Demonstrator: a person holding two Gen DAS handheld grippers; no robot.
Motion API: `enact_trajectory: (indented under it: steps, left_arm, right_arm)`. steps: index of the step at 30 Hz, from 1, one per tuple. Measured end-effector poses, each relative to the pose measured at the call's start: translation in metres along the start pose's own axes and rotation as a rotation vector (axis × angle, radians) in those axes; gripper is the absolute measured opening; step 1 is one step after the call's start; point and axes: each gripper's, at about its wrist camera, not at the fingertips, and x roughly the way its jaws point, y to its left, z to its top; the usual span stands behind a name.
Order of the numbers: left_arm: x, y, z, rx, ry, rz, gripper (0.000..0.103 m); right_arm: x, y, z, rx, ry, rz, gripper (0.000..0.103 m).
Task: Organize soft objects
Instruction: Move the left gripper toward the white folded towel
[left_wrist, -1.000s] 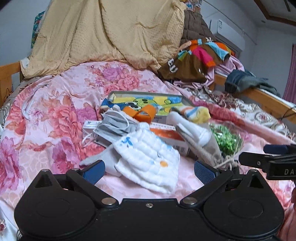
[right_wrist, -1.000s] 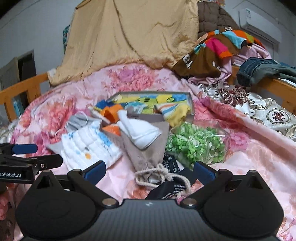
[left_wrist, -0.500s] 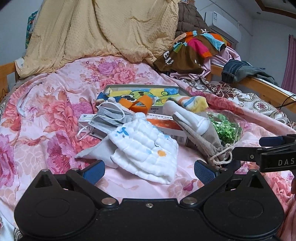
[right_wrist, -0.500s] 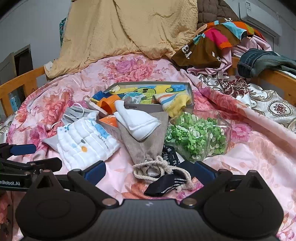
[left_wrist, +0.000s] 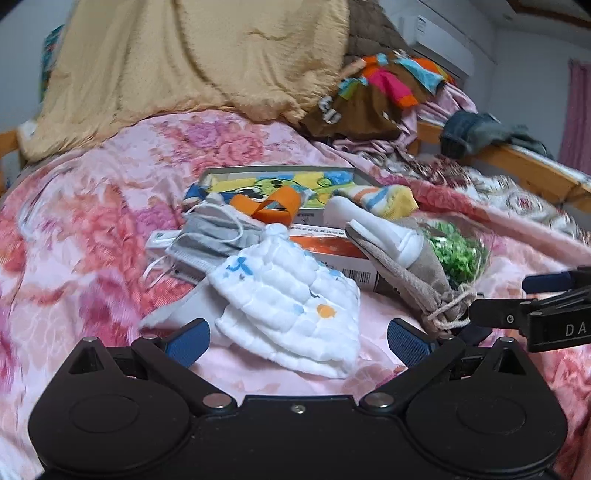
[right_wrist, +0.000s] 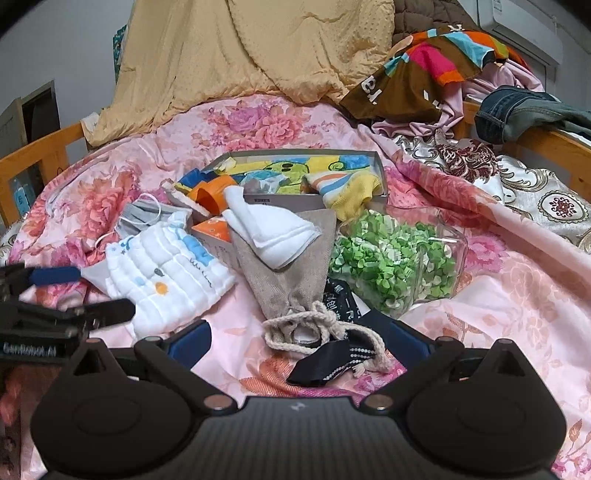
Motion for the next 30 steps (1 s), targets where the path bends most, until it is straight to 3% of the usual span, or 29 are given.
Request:
enact_trajectory:
  steps: [6, 11, 15, 25, 30]
  left_arm:
    - [0.013, 0.009, 0.016, 0.032, -0.005, -0.024, 0.102]
    - [0.021, 0.009, 0.021, 0.125, -0.004, -0.06, 0.102]
    - [0.026, 0.013, 0.015, 0.111, 0.004, -0.089, 0.102]
    - [0.041, 0.01, 0.012, 0.22, 0.014, -0.128, 0.102]
    - [0.048, 0.011, 0.012, 0.206, 0.025, -0.138, 0.099]
  right_arm:
    - [0.008, 0.0, 0.0, 0.004, 0.013, -0.008, 0.103]
    - [0.015, 0.0, 0.001, 0.007, 0.012, -0.03, 0.103]
    - [0.024, 0.002, 0.002, -0.012, 0.007, -0.052, 0.103]
    - [0.034, 0.005, 0.014, -0.043, -0.126, -0.012, 0.103]
    - [0.05, 0.008, 0.028, -0.043, -0.188, 0.059, 0.1]
